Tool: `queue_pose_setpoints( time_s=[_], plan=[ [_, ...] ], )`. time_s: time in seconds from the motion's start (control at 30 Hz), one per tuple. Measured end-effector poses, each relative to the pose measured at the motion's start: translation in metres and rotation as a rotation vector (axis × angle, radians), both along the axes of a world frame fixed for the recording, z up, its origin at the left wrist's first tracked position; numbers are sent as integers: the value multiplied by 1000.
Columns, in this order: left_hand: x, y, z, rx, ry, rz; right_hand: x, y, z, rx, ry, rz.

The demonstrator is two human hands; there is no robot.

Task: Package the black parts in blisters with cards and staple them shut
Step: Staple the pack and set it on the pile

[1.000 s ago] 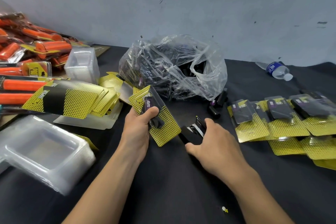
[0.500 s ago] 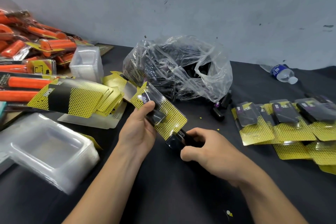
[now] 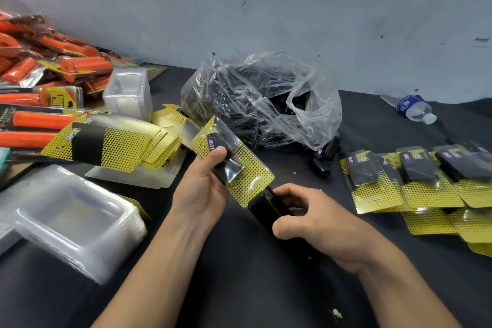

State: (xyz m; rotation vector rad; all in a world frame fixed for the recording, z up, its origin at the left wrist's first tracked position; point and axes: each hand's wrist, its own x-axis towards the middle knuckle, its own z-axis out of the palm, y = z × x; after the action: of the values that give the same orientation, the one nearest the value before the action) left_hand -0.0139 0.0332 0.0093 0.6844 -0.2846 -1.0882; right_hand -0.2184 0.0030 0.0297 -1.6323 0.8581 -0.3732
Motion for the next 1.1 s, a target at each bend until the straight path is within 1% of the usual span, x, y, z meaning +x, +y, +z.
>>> queue_pose_setpoints(
  time_s=[0.17, 0.3, 0.53, 0.67, 1.1],
  plan=[
    [-3, 0, -1, -17, -29, -16, -4, -4, 0, 19, -44, -14],
    [-7, -1, -2, -25, -90, -28, -4, -6, -1, 44, -57, -18],
    [-11, -1, -5, -56, -184, -79, 5, 1, -5, -21, -57, -54],
    [-12, -1, -5, -62, -207, -79, 8, 2, -6, -66, -46, -95],
    [-11, -1, -6, -56, -207, -67, 10, 3, -6, -116, 14, -113]
  ],
)
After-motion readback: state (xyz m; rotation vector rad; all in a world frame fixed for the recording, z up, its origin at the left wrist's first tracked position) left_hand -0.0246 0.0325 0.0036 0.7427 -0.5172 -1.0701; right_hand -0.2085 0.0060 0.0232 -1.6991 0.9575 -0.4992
